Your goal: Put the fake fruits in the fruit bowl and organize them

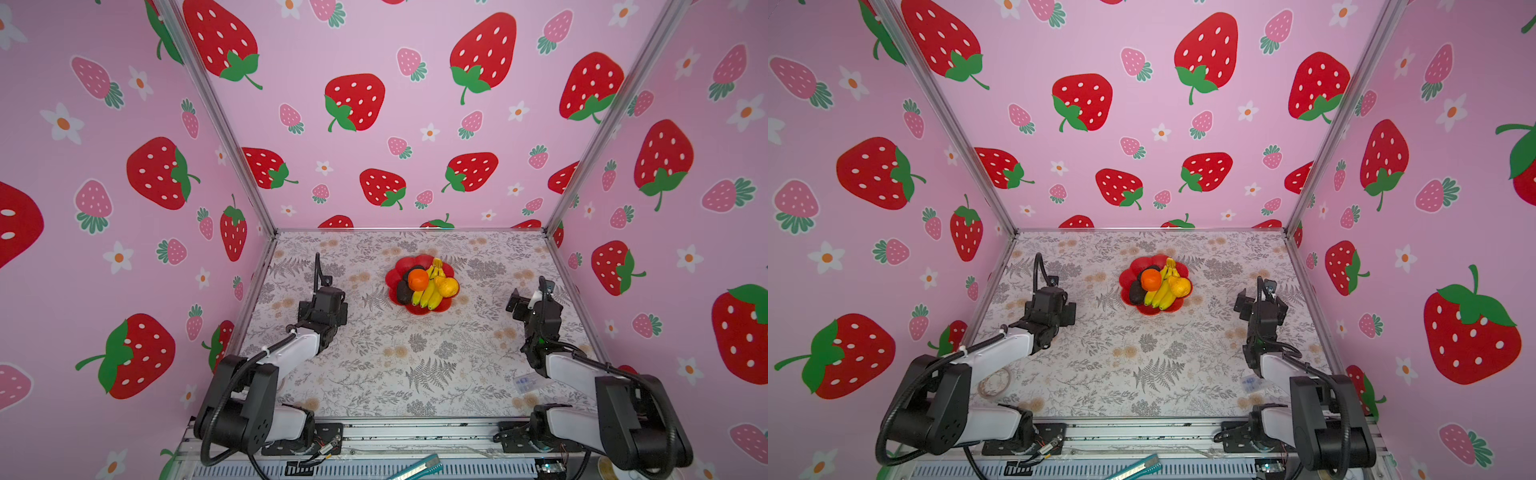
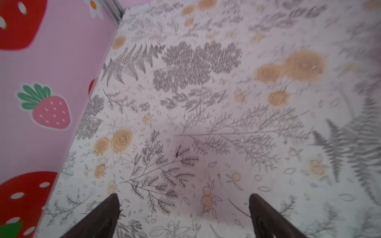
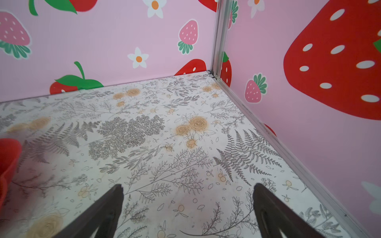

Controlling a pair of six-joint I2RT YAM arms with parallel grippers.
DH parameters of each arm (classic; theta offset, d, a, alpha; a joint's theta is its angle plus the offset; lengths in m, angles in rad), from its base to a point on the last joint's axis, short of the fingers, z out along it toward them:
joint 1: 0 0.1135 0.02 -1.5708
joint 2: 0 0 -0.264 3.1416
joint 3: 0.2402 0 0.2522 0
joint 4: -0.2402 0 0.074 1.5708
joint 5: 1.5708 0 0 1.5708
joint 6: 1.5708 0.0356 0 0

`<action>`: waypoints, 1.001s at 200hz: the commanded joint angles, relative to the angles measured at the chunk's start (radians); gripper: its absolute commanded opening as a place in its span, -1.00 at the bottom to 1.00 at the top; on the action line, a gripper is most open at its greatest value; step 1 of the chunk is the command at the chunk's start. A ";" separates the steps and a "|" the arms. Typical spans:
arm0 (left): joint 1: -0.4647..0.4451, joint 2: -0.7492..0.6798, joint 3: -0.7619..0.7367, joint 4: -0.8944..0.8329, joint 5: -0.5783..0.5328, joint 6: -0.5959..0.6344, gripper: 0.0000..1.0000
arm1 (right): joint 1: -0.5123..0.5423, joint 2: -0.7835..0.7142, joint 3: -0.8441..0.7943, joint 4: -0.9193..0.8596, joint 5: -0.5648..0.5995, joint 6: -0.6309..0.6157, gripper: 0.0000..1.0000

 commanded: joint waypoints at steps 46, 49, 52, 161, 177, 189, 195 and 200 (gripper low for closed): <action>0.207 0.153 -0.103 0.640 0.325 -0.038 0.95 | -0.018 0.192 -0.088 0.496 -0.132 -0.174 0.99; 0.207 0.145 -0.104 0.626 0.330 -0.036 0.95 | -0.018 0.206 -0.088 0.506 -0.139 -0.177 0.99; 0.206 0.136 -0.104 0.609 0.335 -0.035 0.95 | -0.018 0.220 -0.087 0.516 -0.146 -0.180 0.99; 0.200 0.147 -0.060 0.539 0.350 -0.015 0.98 | -0.037 0.279 -0.004 0.411 -0.238 -0.196 0.99; 0.200 0.149 -0.057 0.538 0.351 -0.015 0.98 | -0.037 0.278 -0.004 0.410 -0.238 -0.196 0.99; 0.200 0.150 -0.057 0.534 0.350 -0.012 0.98 | -0.037 0.278 -0.003 0.410 -0.238 -0.196 0.99; 0.200 0.153 -0.050 0.528 0.352 -0.015 0.98 | -0.037 0.278 -0.003 0.410 -0.238 -0.196 0.99; 0.200 0.154 -0.050 0.527 0.352 -0.015 0.98 | -0.037 0.279 -0.003 0.410 -0.238 -0.196 0.99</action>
